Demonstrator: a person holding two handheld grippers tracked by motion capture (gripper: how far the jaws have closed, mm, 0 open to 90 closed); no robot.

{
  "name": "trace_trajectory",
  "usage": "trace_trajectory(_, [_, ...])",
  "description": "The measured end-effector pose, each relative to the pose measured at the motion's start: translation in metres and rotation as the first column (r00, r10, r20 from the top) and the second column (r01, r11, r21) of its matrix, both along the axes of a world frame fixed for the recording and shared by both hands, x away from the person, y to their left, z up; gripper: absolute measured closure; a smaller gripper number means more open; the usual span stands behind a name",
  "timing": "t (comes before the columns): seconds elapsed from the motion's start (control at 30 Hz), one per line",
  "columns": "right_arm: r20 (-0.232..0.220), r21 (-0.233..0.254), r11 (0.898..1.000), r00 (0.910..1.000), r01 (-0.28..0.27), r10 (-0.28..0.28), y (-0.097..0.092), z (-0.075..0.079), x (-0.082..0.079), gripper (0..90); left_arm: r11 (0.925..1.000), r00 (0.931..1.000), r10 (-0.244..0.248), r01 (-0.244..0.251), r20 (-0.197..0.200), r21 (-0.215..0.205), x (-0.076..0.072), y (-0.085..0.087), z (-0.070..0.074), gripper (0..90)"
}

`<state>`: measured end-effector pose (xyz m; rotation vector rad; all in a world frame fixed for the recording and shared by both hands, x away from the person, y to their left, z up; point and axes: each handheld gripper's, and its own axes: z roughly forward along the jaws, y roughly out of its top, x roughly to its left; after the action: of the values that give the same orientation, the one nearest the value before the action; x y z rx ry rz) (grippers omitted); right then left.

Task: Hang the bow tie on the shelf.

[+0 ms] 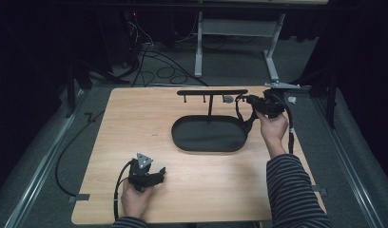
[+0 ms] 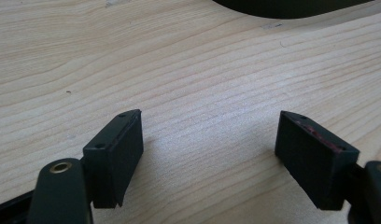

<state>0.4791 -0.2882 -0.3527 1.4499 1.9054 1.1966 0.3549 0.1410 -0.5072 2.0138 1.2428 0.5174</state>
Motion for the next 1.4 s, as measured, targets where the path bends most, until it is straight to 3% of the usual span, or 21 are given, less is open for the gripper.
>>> trace_trajectory(0.53, [-0.013,0.002,1.000,0.9999,0.001,-0.001,-0.002,-0.003,0.003,74.6,1.0000,1.0000,0.000,0.000,0.001,0.005,0.000,0.000,0.000,24.0])
trace_trajectory(0.97, [-0.004,-0.029,0.999,0.9998,-0.020,0.020,-0.008,0.003,-0.008,63.2,1.0000,1.0000,-0.002,0.002,0.002,0.006,0.000,0.000,0.000,23.9])
trace_trajectory(1.1, [0.008,-0.071,0.997,0.9998,-0.018,0.018,-0.011,0.003,-0.015,59.2,1.0000,1.0000,-0.001,0.001,0.002,0.006,0.000,-0.001,0.000,24.0])
trace_trajectory(1.4, [0.023,-0.049,0.999,0.9996,-0.014,0.015,-0.020,0.005,-0.024,56.9,1.0000,1.0000,-0.001,0.001,0.002,0.007,0.000,-0.001,0.000,24.0])
